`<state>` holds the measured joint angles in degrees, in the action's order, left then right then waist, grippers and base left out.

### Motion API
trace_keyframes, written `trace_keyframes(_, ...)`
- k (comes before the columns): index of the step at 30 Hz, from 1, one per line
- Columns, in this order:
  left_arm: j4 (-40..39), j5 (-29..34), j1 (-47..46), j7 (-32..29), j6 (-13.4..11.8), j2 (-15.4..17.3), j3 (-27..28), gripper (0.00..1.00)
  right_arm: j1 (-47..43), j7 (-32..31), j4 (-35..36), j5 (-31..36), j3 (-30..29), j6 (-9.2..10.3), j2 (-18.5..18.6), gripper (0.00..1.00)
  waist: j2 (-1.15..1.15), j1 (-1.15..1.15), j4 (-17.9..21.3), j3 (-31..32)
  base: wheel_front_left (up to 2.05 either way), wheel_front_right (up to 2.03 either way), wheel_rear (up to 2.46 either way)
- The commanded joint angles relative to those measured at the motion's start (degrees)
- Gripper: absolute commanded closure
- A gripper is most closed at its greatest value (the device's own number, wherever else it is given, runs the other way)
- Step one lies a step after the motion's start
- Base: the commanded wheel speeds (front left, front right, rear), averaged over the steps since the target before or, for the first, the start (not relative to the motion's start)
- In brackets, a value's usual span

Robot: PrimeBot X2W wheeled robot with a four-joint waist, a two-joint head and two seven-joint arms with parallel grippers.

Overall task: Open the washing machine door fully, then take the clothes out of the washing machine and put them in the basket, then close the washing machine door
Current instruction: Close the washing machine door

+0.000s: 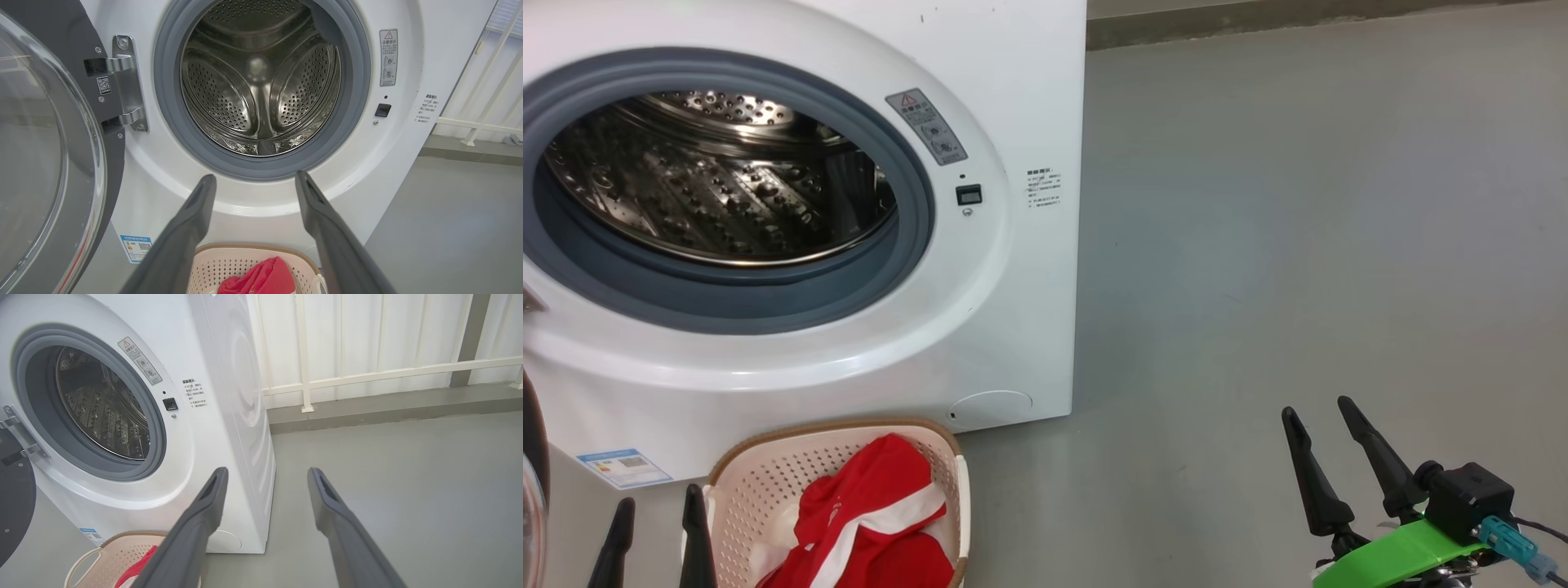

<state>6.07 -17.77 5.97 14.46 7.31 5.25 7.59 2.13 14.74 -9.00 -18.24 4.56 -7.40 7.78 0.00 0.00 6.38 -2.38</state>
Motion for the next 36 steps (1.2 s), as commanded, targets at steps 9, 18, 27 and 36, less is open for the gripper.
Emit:
trace_keyframes(9,-1.6,-0.9,-1.2,0.5,0.2,1.5,0.9,0.0,0.4,0.3,1.5,-0.4,0.9,-0.09,0.6,0.0,0.0,0.0,-0.1,0.1,-0.04,0.04,0.0)
trace_keyframes(18,-1.5,-0.8,-1.3,0.5,0.2,1.5,0.6,0.0,0.2,0.3,1.6,-0.5,0.8,-0.09,0.8,0.0,0.0,0.0,-0.3,0.0,-0.82,0.82,0.0)
trace_keyframes(27,-1.8,-1.5,-1.3,0.5,0.2,1.5,0.2,0.0,0.3,0.3,1.7,-0.5,0.9,-0.09,1.0,0.0,0.0,0.0,-0.7,0.0,-0.92,0.92,0.0)
trace_keyframes(36,-1.5,-1.4,-1.0,0.5,0.2,1.5,0.0,0.0,0.0,0.3,1.5,-0.7,1.1,-0.09,1.3,0.0,0.0,0.0,-1.1,0.5,-0.11,0.11,0.0)
